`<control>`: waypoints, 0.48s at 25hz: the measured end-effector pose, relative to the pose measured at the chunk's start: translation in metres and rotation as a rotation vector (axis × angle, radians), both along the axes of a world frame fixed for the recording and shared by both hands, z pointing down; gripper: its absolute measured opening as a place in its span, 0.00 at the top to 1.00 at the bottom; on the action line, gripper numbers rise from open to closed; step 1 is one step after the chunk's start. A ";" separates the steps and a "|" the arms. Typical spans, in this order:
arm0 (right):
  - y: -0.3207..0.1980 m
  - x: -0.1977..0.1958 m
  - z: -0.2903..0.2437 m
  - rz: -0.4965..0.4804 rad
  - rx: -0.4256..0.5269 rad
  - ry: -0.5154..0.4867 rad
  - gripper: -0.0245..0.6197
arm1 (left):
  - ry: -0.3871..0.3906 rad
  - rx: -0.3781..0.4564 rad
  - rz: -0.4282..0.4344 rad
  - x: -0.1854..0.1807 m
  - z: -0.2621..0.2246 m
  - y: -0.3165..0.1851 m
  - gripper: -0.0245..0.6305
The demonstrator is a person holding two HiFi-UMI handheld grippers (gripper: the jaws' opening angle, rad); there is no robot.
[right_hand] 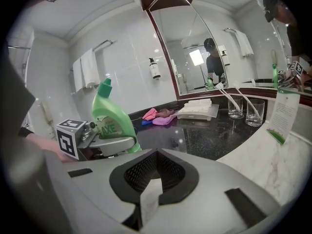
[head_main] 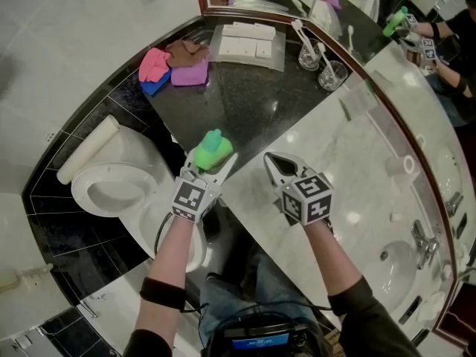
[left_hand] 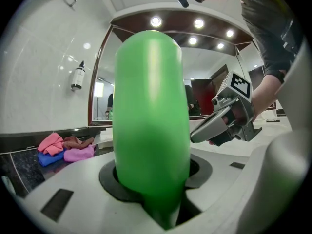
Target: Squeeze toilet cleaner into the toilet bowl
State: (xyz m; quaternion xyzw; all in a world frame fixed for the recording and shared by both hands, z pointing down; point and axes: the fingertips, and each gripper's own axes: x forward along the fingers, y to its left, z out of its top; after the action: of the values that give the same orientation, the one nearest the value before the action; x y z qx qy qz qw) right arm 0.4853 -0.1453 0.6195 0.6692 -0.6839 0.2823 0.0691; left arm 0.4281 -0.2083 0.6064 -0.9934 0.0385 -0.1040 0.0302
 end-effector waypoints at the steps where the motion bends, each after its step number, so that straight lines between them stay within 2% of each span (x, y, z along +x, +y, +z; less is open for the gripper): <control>1: 0.002 -0.003 -0.004 -0.005 0.001 0.001 0.96 | -0.001 -0.003 0.000 -0.006 -0.006 0.004 0.68; 7: 0.014 -0.042 -0.041 -0.054 0.018 0.002 0.96 | -0.018 -0.015 -0.027 -0.067 -0.050 0.031 0.68; 12: 0.018 -0.102 -0.082 -0.139 0.063 -0.015 0.96 | -0.029 -0.026 -0.095 -0.139 -0.094 0.053 0.68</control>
State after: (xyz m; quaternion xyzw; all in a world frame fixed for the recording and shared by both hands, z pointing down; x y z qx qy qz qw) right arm 0.3834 -0.1270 0.5375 0.6198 -0.7378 0.2600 0.0623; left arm 0.2892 -0.1552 0.5129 -0.9891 0.0838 -0.1203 0.0130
